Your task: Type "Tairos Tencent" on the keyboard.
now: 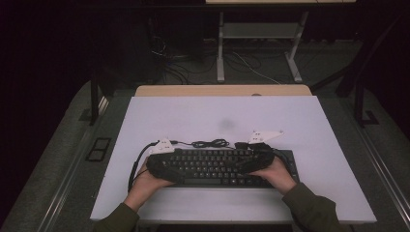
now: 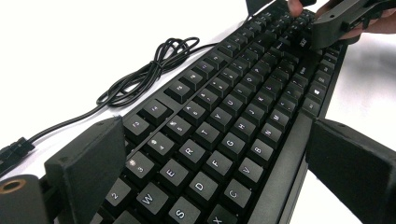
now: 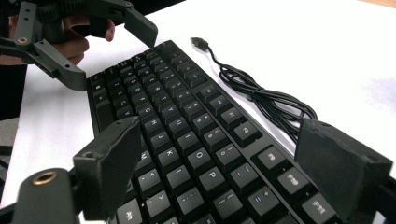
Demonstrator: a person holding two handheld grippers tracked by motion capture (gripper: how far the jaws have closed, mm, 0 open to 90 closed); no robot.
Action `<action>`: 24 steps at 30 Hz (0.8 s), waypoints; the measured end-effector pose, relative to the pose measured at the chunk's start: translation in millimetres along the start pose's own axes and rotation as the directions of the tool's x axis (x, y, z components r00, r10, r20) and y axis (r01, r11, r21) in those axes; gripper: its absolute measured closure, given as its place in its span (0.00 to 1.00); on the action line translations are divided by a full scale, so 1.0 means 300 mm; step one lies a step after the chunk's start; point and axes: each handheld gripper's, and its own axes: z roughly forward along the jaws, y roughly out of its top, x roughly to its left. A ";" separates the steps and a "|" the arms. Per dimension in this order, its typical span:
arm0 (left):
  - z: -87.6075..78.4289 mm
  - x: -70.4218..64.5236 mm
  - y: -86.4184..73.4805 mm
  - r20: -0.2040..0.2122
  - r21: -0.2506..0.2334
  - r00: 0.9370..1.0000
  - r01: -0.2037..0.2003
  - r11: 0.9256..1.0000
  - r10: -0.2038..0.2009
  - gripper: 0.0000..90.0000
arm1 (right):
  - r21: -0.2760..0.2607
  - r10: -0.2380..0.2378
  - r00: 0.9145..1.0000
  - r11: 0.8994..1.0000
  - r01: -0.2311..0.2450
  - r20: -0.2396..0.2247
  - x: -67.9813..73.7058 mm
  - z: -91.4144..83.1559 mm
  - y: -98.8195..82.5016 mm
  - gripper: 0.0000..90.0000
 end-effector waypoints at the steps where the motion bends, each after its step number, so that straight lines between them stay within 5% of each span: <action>1: 0.000 0.001 0.000 0.000 -0.001 1.000 0.000 1.000 0.000 0.06 | -0.001 0.001 1.000 1.000 -0.001 -0.003 0.000 0.001 0.001 0.16; 16: -0.044 0.022 -0.011 -0.011 0.006 1.000 -0.002 1.000 0.002 0.23 | 0.013 0.001 1.000 1.000 0.000 -0.018 0.002 0.010 -0.012 0.16; 24: -0.086 0.034 -0.030 -0.025 -0.010 1.000 -0.001 1.000 0.001 0.46 | 0.010 0.002 1.000 1.000 -0.002 -0.017 -0.003 0.007 -0.014 0.16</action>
